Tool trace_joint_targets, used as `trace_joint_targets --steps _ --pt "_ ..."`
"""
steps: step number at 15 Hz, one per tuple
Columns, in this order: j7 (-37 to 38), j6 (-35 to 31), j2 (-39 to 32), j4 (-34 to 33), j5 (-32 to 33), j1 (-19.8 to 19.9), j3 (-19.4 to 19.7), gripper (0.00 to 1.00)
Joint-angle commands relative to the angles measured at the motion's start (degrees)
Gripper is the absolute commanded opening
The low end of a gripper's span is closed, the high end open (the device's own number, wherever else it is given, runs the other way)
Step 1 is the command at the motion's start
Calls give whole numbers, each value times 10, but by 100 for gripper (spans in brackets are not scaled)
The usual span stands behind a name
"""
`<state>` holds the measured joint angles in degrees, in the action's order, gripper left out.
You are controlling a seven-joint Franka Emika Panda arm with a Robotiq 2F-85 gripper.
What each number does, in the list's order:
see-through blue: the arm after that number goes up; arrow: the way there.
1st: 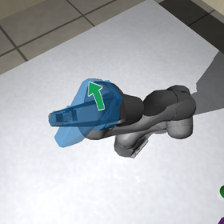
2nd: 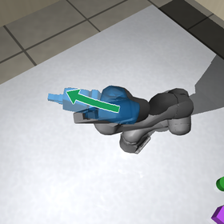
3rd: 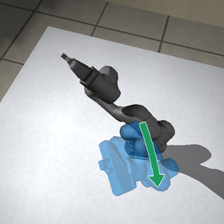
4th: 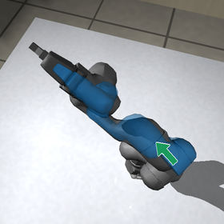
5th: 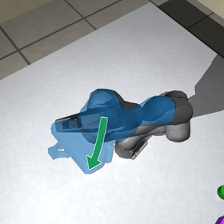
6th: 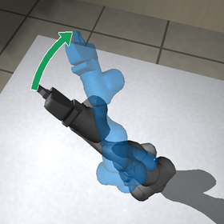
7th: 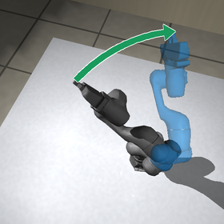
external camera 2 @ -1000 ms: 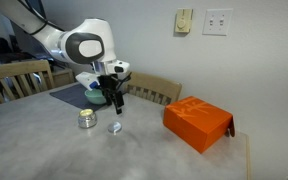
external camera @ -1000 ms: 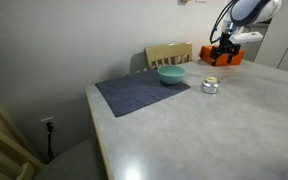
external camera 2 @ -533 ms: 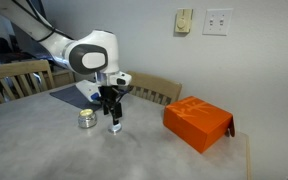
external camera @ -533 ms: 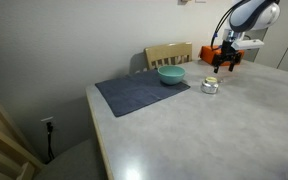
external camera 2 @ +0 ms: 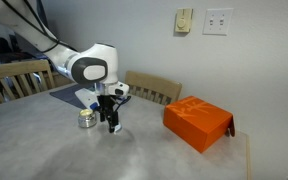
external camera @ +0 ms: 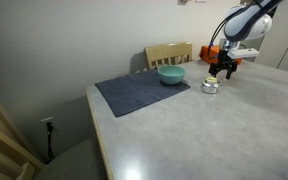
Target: Put the silver lid on top of the silver can
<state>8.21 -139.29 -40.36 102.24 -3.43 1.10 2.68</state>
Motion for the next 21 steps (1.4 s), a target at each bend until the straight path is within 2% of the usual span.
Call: trace_joint_targets --steps 1,15,16,18,21 --pt "-14 2 -18 -21 -6 10 -5 100" --pt "-16 0 -47 -60 -7 25 2 100" --pt "-16 9 -46 -62 -5 25 2 75" --pt "-18 10 -44 -61 -6 26 1 67" --pt "-21 12 -40 -57 -8 27 -1 44"
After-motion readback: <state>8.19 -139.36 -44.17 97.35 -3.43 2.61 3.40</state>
